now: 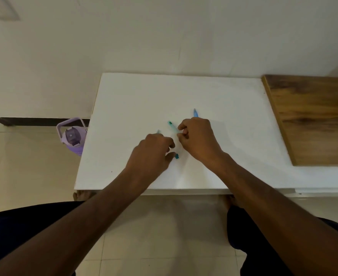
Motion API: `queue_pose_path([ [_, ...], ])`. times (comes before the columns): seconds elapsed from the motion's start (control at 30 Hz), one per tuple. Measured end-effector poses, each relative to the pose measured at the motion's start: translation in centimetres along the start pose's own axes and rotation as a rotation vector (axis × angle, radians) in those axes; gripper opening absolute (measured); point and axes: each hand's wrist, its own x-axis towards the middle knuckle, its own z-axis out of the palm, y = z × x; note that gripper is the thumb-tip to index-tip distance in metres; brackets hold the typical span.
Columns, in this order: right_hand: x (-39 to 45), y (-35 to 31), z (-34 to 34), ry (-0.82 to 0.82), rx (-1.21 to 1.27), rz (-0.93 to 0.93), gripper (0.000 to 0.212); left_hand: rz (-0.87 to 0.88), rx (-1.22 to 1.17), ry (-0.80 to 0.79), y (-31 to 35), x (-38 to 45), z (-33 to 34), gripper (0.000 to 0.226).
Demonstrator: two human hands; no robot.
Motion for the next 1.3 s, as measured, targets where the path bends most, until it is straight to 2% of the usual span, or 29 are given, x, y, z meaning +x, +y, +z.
queue_pose_path([
  [0.2, -0.2, 0.0, -1.7, 0.101, 0.093, 0.000, 0.019, 0.067, 0.143, -0.003, 0.5, -0.2, 0.6, 0.032],
  [0.47, -1.4, 1.1, -2.6, 0.116, 0.143, -0.017, 0.011, 0.170, 0.350, -0.002, 0.9, -0.2, 1.2, 0.024],
  [0.5, -1.6, 1.3, -2.7, 0.116, 0.148, -0.018, 0.010, 0.151, 0.311, -0.012, 0.9, -0.1, 1.2, 0.023],
  [0.57, -2.2, 1.8, -3.0, 0.114, 0.152, -0.017, 0.009, 0.034, 0.081, -0.024, 0.7, 0.4, 0.6, 0.019],
  [0.7, -3.3, 2.3, -3.2, 0.107, 0.162, -0.046, 0.007, -0.318, -0.684, 0.129, 0.1, 1.9, -2.1, 0.008],
  [0.77, -3.7, 2.4, -3.2, 0.087, 0.156, -0.076, 0.007, -0.395, -0.923, 0.165, 0.2, 2.2, -2.8, 0.006],
  [0.83, -4.0, 2.3, -3.3, 0.069, 0.138, -0.115, 0.008, -0.389, -0.966, 0.153, 0.4, 2.1, -2.6, 0.010],
  [1.07, -4.2, 1.9, -3.8, 0.102, 0.108, -0.233, 0.007, -0.330, -0.842, 0.186, 0.0, 1.8, -2.2, 0.014],
  [1.2, -4.1, 1.8, -3.7, 0.090, 0.120, -0.236, 0.010, -0.311, -0.783, 0.217, -0.2, 1.8, -2.1, 0.022],
  [1.3, -4.1, 1.8, -3.6, 0.092, 0.125, -0.217, 0.011, -0.295, -0.775, 0.212, -0.3, 1.8, -2.0, 0.014],
])
